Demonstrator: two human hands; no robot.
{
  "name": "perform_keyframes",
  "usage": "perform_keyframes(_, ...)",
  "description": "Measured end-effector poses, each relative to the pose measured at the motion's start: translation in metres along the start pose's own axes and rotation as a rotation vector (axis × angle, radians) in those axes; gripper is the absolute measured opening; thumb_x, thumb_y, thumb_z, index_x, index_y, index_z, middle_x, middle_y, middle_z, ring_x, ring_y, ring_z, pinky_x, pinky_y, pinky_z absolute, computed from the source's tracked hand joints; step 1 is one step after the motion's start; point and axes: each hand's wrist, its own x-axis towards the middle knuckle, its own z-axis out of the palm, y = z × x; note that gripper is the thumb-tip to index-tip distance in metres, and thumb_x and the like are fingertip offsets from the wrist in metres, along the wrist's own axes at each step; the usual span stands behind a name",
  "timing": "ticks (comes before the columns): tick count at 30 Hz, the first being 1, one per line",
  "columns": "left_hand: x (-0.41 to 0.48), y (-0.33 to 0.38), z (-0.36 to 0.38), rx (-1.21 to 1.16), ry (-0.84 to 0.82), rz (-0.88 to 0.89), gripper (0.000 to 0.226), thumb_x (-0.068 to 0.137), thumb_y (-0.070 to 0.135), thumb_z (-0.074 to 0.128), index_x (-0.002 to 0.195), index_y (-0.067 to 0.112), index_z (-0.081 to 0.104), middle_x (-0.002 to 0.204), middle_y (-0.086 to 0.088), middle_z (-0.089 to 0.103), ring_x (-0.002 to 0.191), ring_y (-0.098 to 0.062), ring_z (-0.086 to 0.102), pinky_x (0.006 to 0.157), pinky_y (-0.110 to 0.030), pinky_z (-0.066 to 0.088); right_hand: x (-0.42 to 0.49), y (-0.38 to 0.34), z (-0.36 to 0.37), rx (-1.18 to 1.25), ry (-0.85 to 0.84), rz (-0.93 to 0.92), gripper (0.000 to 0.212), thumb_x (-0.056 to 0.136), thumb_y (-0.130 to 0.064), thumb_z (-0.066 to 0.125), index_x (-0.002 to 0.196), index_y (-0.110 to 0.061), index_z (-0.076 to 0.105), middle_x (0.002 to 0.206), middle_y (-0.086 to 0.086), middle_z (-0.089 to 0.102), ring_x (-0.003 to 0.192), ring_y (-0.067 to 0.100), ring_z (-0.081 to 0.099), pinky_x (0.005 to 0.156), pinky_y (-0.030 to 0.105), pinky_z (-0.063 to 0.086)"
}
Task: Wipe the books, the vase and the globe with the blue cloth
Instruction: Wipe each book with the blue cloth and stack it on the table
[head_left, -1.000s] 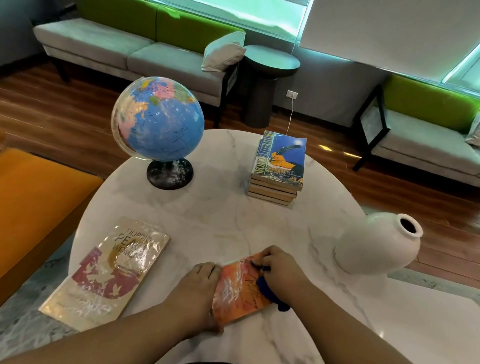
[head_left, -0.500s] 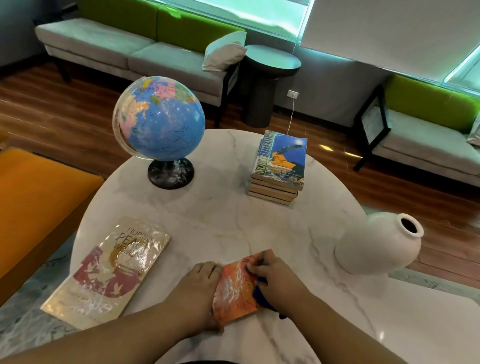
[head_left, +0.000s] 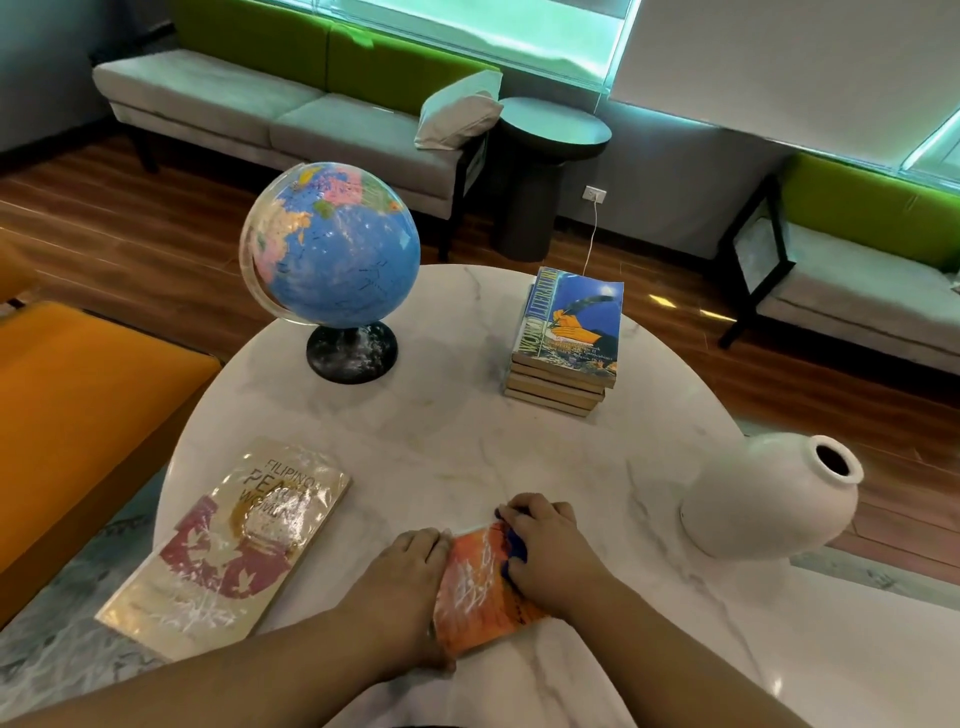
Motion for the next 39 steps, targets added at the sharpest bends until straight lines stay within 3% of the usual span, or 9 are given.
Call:
perform_keyframes(5, 0.001, -0.001, 0.002, -0.004, -0.011, 0.000, 0.124, 0.062, 0.064, 0.074, 0.152, 0.013, 0.006, 0.155, -0.002, 0.014, 0.142, -0.020, 0.014, 0.119, -0.027, 0.012, -0.006, 0.003, 0.006, 0.064, 0.039, -0.144, 0.049, 0.093, -0.011, 0.043, 0.140, -0.024, 0.048, 0.135, -0.013, 0.042, 0.120, 0.015, 0.033, 0.095, 0.004, 0.020)
perform_keyframes(11, 0.001, 0.000, 0.001, 0.011, -0.008, 0.004, 0.123, 0.063, 0.064, 0.073, 0.152, 0.011, 0.007, 0.154, -0.003, 0.015, 0.141, -0.021, 0.015, 0.118, -0.027, 0.011, -0.001, 0.004, 0.007, 0.030, 0.031, -0.183, 0.051, 0.093, -0.011, 0.043, 0.142, -0.024, 0.044, 0.142, -0.012, 0.038, 0.126, 0.015, 0.032, 0.104, 0.012, 0.022)
perform_keyframes(16, 0.001, -0.001, 0.003, 0.005, -0.014, 0.001, 0.123, 0.063, 0.065, 0.073, 0.152, 0.012, 0.007, 0.154, -0.002, 0.015, 0.141, -0.020, 0.015, 0.118, -0.026, 0.012, -0.003, 0.010, -0.003, 0.110, -0.041, -0.149, 0.045, 0.092, -0.006, 0.046, 0.131, -0.024, 0.058, 0.134, -0.009, 0.046, 0.122, 0.012, 0.039, 0.094, 0.008, 0.025)
perform_keyframes(20, 0.000, -0.001, 0.002, 0.006, -0.002, 0.009, 0.122, 0.064, 0.065, 0.072, 0.152, 0.013, 0.006, 0.154, -0.001, 0.014, 0.141, -0.020, 0.015, 0.118, -0.026, 0.011, -0.003, 0.003, 0.001, 0.011, -0.017, -0.204, 0.048, 0.094, -0.011, 0.044, 0.140, -0.025, 0.047, 0.142, -0.010, 0.038, 0.123, 0.017, 0.033, 0.103, 0.014, 0.023)
perform_keyframes(23, -0.001, -0.001, 0.003, -0.008, 0.001, 0.006, 0.122, 0.063, 0.064, 0.073, 0.152, 0.012, 0.007, 0.155, -0.002, 0.015, 0.141, -0.020, 0.014, 0.117, -0.026, 0.010, -0.007, 0.006, 0.001, 0.096, -0.124, -0.218, 0.045, 0.090, -0.005, 0.047, 0.129, -0.021, 0.060, 0.136, -0.009, 0.045, 0.125, 0.011, 0.037, 0.097, 0.006, 0.024)
perform_keyframes(26, 0.000, -0.001, 0.002, -0.024, 0.009, -0.001, 0.123, 0.062, 0.064, 0.074, 0.152, 0.012, 0.009, 0.154, -0.002, 0.017, 0.141, -0.020, 0.016, 0.117, -0.025, 0.012, -0.006, 0.013, -0.007, 0.124, -0.064, -0.156, 0.041, 0.090, -0.002, 0.047, 0.122, -0.019, 0.066, 0.133, -0.007, 0.049, 0.124, 0.011, 0.042, 0.087, -0.003, 0.022)
perform_keyframes(30, -0.001, 0.000, 0.001, -0.008, 0.009, 0.008, 0.122, 0.063, 0.064, 0.074, 0.152, 0.011, 0.009, 0.154, -0.002, 0.016, 0.141, -0.020, 0.016, 0.117, -0.025, 0.010, -0.012, 0.005, 0.003, 0.080, -0.081, -0.228, 0.046, 0.092, -0.005, 0.046, 0.134, -0.020, 0.055, 0.141, -0.007, 0.040, 0.128, 0.012, 0.036, 0.099, 0.009, 0.024)
perform_keyframes(35, -0.002, 0.000, 0.000, -0.014, 0.005, 0.006, 0.122, 0.063, 0.064, 0.074, 0.152, 0.012, 0.009, 0.155, -0.002, 0.016, 0.141, -0.021, 0.016, 0.117, -0.026, 0.012, -0.016, 0.016, 0.003, 0.141, -0.016, -0.105, 0.041, 0.092, -0.004, 0.045, 0.127, -0.019, 0.063, 0.134, -0.007, 0.048, 0.120, 0.010, 0.044, 0.078, -0.007, 0.021)
perform_keyframes(39, -0.002, 0.000, 0.001, -0.007, 0.002, -0.003, 0.122, 0.062, 0.065, 0.073, 0.152, 0.012, 0.010, 0.154, -0.003, 0.017, 0.140, -0.020, 0.017, 0.117, -0.027, 0.014, -0.027, 0.007, 0.018, 0.102, -0.008, -0.161, 0.042, 0.094, -0.013, 0.046, 0.134, -0.021, 0.055, 0.140, -0.008, 0.041, 0.124, 0.014, 0.040, 0.101, 0.010, 0.026)
